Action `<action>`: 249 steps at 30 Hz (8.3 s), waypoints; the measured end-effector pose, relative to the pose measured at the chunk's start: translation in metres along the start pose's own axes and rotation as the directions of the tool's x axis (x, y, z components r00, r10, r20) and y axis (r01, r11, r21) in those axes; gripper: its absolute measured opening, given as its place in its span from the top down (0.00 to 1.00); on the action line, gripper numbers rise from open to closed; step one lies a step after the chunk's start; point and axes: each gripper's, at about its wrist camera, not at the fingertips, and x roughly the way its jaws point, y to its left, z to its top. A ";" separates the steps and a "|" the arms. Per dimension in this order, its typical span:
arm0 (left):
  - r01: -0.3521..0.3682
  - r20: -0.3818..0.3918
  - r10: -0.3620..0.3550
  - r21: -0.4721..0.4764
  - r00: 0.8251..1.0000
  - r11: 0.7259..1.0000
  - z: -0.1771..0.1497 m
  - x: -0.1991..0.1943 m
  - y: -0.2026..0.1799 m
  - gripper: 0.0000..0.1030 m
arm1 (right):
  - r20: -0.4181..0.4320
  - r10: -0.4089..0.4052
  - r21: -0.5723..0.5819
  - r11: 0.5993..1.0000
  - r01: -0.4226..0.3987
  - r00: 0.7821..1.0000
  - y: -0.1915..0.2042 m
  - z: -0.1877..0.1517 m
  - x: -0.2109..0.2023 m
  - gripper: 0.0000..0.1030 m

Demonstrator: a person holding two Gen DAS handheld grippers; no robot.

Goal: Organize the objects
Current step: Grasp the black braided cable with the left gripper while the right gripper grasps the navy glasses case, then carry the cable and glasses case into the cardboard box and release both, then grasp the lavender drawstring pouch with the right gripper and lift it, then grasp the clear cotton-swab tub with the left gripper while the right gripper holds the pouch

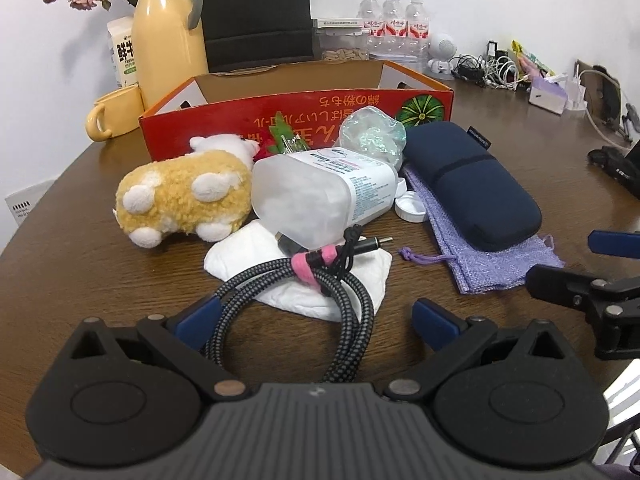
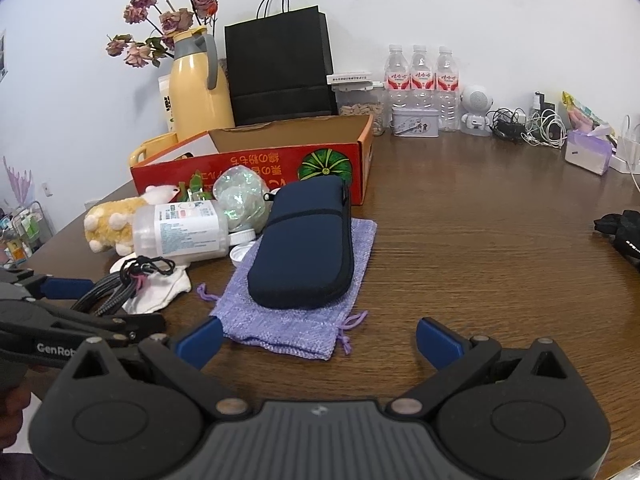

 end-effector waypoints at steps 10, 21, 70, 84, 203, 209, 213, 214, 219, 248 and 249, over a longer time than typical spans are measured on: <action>0.059 0.077 -0.054 -0.057 0.996 0.997 -0.006 -0.022 0.017 0.28 | -0.001 -0.006 -0.021 1.000 0.006 1.000 0.010 0.001 -0.002 0.00; 0.084 0.093 -0.076 -0.086 0.993 0.993 -0.003 -0.026 0.029 0.71 | 0.025 -0.048 -0.064 0.997 0.050 0.999 0.020 0.021 0.014 0.00; 0.026 0.223 -0.010 -0.067 0.975 0.997 0.038 -0.061 0.059 0.12 | 0.051 -0.015 -0.156 0.987 0.023 0.999 0.036 0.076 0.037 0.42; -0.004 0.275 0.037 -0.121 0.961 0.993 0.156 -0.021 0.066 0.12 | 0.125 0.018 -0.153 0.988 0.002 0.992 0.045 0.141 0.054 0.42; -0.016 0.105 0.043 -0.245 0.994 0.970 0.002 -0.022 0.116 0.00 | -0.057 0.015 -0.051 0.999 -0.018 0.998 0.037 0.044 0.086 0.14; -0.019 0.099 0.045 -0.250 0.994 0.968 0.001 -0.022 0.118 0.00 | -0.014 0.025 -0.034 0.999 -0.025 1.000 0.029 0.039 0.073 0.62; -0.019 0.099 0.045 -0.247 0.994 0.969 0.002 -0.023 0.117 0.00 | 0.004 0.029 -0.024 0.999 -0.029 1.000 0.026 0.036 0.068 0.66; -0.018 0.100 0.044 -0.245 0.994 0.969 0.002 -0.023 0.117 0.00 | 0.012 0.026 -0.027 0.999 -0.026 1.000 0.026 0.035 0.066 0.66; -0.021 0.100 0.046 -0.237 0.994 0.971 0.003 -0.023 0.113 0.00 | 0.071 0.002 -0.050 0.999 0.002 0.997 0.026 0.031 0.057 0.67; 0.065 0.123 -0.070 0.043 0.990 0.997 0.056 0.002 0.027 0.00 | 0.241 -0.014 -0.102 0.994 0.040 0.970 0.011 0.046 0.025 0.67; 0.072 0.117 -0.078 0.055 0.990 0.996 0.059 0.005 0.025 0.00 | 0.239 -0.012 -0.104 0.994 0.037 0.971 0.011 0.046 0.025 0.67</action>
